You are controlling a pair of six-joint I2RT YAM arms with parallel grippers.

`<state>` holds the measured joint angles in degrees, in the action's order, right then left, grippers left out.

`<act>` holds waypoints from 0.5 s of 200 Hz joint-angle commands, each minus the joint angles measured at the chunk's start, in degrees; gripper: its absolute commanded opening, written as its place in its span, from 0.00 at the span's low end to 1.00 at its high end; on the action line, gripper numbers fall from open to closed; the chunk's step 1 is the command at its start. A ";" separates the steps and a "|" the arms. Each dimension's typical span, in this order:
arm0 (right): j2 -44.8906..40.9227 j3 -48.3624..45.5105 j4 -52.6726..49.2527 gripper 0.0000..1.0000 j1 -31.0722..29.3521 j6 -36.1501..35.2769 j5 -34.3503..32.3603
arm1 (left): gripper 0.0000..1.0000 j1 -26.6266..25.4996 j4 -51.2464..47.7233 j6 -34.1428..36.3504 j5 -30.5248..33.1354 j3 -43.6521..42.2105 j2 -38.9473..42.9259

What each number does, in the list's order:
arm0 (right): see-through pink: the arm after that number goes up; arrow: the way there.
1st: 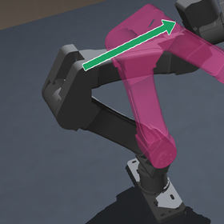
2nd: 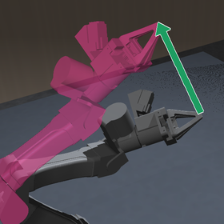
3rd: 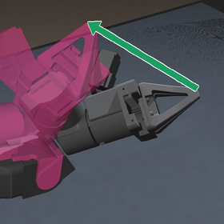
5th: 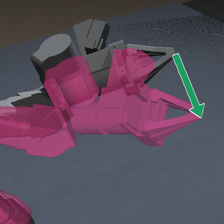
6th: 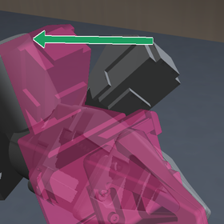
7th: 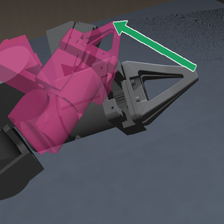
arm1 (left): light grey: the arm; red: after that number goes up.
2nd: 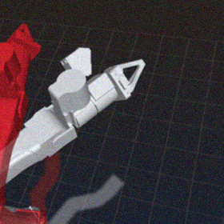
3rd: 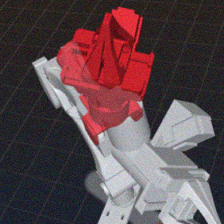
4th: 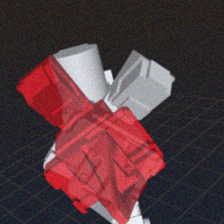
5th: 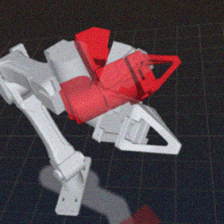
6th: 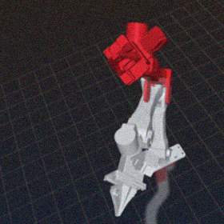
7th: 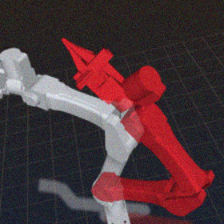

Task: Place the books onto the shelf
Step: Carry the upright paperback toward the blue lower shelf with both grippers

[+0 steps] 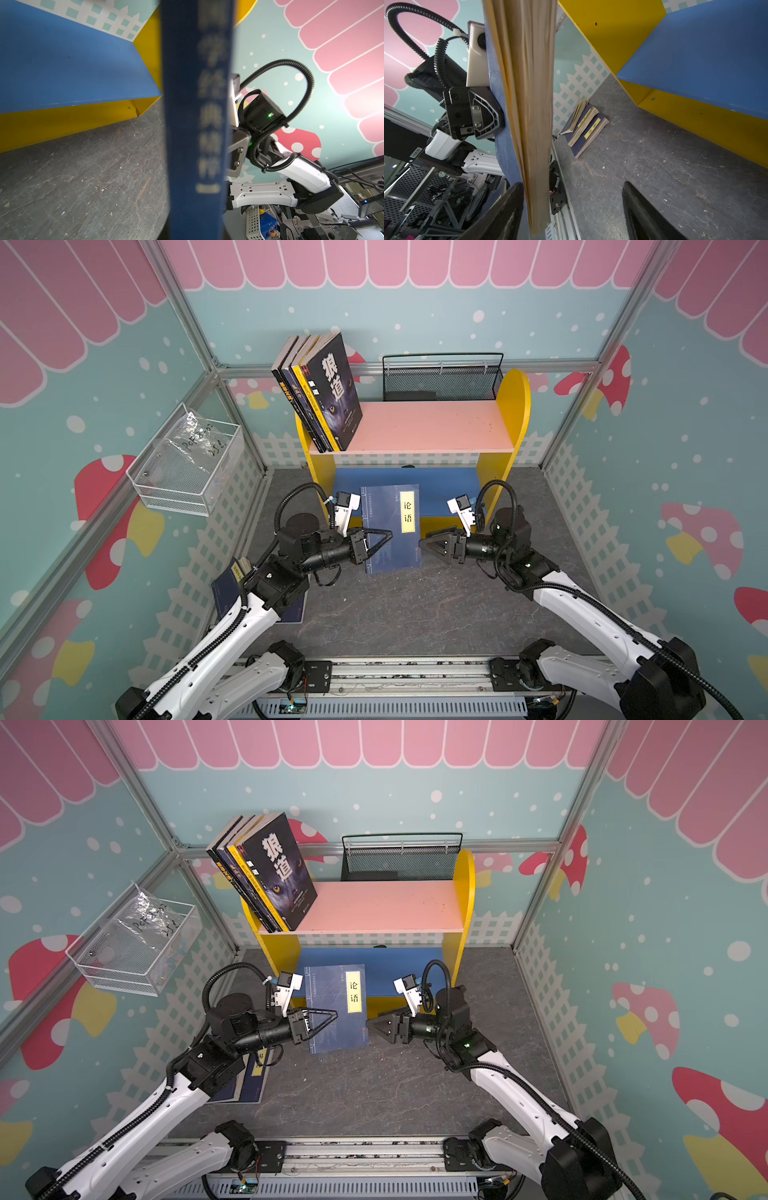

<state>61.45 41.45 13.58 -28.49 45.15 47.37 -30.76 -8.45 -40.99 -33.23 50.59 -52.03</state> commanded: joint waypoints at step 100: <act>-4.23 -4.54 11.14 0.88 0.18 6.86 -0.94 | 0.00 0.28 13.30 -11.22 -2.85 1.09 -6.64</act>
<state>56.36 38.57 19.29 -28.49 48.73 45.60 -30.76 -3.92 -47.70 -33.54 51.42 -57.32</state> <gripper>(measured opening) 0.878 0.111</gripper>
